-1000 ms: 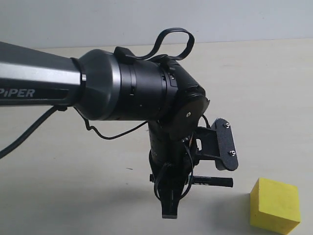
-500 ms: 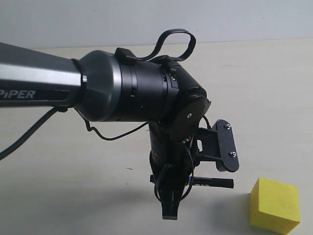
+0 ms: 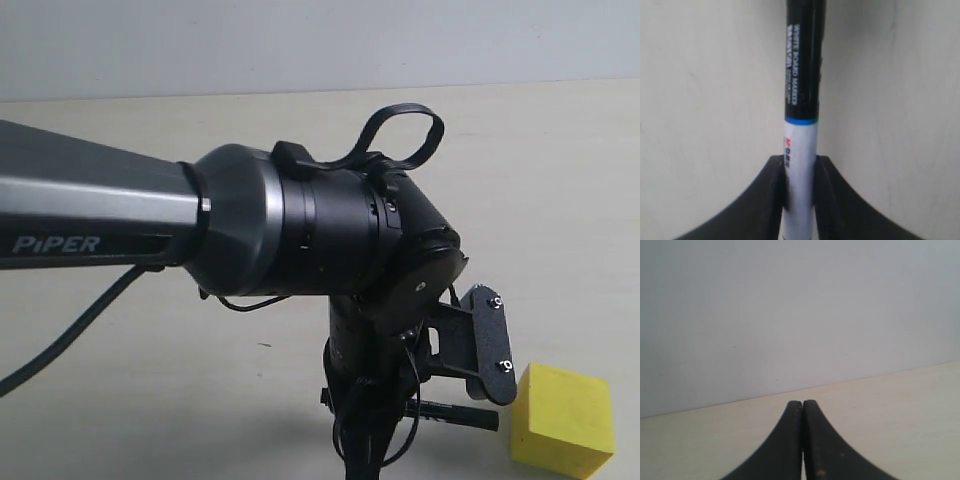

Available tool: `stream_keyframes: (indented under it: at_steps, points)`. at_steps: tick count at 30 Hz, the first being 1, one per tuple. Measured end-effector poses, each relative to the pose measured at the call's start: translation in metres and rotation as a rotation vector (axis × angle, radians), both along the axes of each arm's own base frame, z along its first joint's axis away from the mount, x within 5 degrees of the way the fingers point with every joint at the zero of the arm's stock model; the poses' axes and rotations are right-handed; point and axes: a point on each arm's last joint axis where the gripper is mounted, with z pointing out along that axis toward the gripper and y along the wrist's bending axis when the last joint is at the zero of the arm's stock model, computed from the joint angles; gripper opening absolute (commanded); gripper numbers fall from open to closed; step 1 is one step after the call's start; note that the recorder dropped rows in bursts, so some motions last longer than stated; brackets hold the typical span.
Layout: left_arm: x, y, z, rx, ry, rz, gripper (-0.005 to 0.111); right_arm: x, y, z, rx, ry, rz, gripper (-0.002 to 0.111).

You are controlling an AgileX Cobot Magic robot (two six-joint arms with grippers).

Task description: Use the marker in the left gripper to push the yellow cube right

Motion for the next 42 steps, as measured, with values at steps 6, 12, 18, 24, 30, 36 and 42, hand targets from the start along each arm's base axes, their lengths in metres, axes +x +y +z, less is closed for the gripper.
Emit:
stream_keyframes:
  at_steps: [6,12,18,24,30,36,42]
  points:
    - [-0.01,-0.008,-0.001,-0.034,-0.005,-0.024,0.0,0.0,0.0,0.0,0.0,0.0,0.0,0.0]
    - [-0.011,-0.013,0.001,-0.08,0.008,-0.007,0.0,0.0,0.0,0.0,0.0,0.0,0.0,0.0]
    - [-0.012,-0.014,0.001,-0.091,0.015,0.001,0.0,0.0,0.0,0.0,0.001,0.0,0.0,0.0]
    - [-0.008,-0.006,0.007,-0.034,-0.007,0.018,0.0,0.0,0.0,0.0,0.001,0.0,0.0,0.0]
    - [0.017,0.017,0.053,-0.1,-0.067,0.191,0.0,0.0,0.0,0.0,0.001,0.0,0.0,0.0]
    - [0.071,0.061,0.117,-0.387,-0.132,0.714,0.0,0.0,0.0,0.0,0.001,0.0,0.0,0.0]
    - [0.061,0.072,0.111,-0.246,-0.065,0.666,0.0,0.0,0.0,0.0,0.001,0.0,0.0,0.0]
